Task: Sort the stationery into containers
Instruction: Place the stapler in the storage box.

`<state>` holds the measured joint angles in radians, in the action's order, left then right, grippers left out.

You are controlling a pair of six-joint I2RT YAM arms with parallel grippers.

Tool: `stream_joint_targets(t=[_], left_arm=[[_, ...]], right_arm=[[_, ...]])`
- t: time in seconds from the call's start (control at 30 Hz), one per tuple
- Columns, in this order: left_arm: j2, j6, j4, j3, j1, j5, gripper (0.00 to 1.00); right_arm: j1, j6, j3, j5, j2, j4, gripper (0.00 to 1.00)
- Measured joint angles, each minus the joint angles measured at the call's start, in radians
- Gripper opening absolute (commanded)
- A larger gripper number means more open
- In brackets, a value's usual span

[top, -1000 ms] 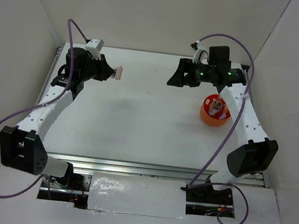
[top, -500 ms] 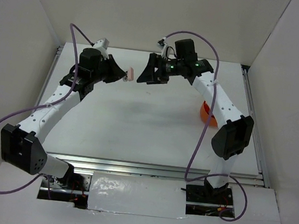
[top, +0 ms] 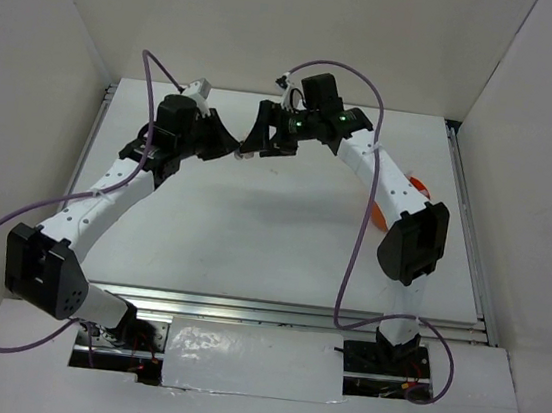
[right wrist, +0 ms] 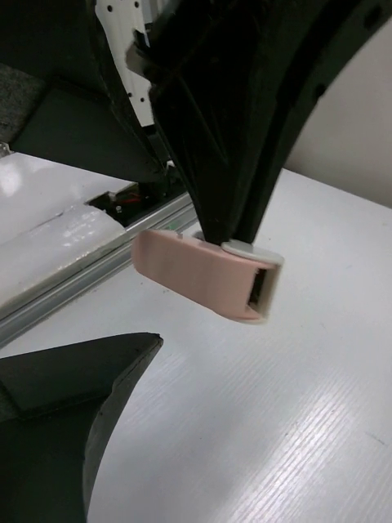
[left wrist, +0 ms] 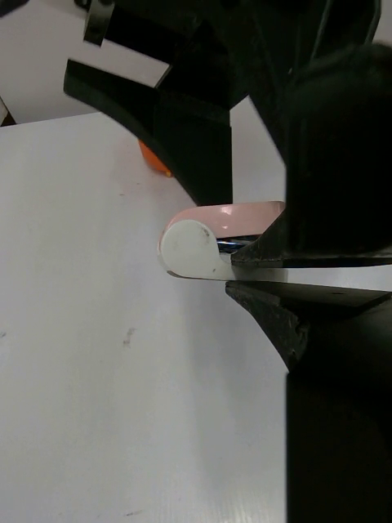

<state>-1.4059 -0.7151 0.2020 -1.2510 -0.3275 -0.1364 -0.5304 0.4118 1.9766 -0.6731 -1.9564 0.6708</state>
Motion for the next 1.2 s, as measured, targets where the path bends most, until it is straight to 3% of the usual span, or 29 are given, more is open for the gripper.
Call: stream_joint_targets(t=[0.17,0.27,0.37,0.47,0.53,0.57,0.6,0.63,0.77,0.9,1.03,1.2], left_arm=[[-0.008,0.0,-0.001,0.0,-0.015,-0.018,0.0],[-0.013,0.0,-0.003,0.0,-0.018,-0.023,0.0],[-0.014,0.0,-0.004,0.0,-0.02,-0.026,0.0],[-0.015,0.0,-0.004,0.0,-0.02,-0.026,0.0],[-0.015,0.0,-0.005,0.0,-0.021,-0.026,0.17],[-0.015,0.001,-0.005,0.0,-0.021,-0.026,0.37],[-0.015,0.003,-0.004,0.0,-0.021,-0.026,0.86],[-0.015,0.009,-0.003,0.0,-0.021,-0.026,0.99],[-0.015,0.02,0.023,-0.022,-0.017,0.027,0.99],[-0.015,0.076,0.082,-0.055,-0.055,0.145,0.99],[-0.014,0.118,0.135,-0.06,-0.091,0.272,0.99],[-0.012,0.141,0.152,-0.052,-0.103,0.324,0.99]], right_arm=[[0.0,0.007,0.0,0.011,-0.042,0.001,0.73],[0.0,0.01,0.0,0.006,-0.049,0.002,0.49],[-0.001,0.015,0.0,-0.006,-0.049,-0.002,0.34],[0.0,0.018,0.0,-0.007,-0.049,-0.003,0.08],[0.001,0.013,0.0,-0.008,-0.049,-0.004,0.0],[0.003,0.011,-0.001,-0.009,-0.049,-0.005,0.0],[0.008,0.006,-0.003,-0.009,-0.047,-0.005,0.0],[0.012,-0.003,-0.008,-0.007,-0.042,-0.001,0.0],[0.058,-0.047,-0.073,0.033,0.018,0.028,0.0],[0.181,-0.054,-0.207,0.15,0.155,0.034,0.0],[0.282,-0.015,-0.291,0.415,0.306,0.061,0.0],[0.264,0.031,-0.333,0.727,0.407,0.079,0.0]])
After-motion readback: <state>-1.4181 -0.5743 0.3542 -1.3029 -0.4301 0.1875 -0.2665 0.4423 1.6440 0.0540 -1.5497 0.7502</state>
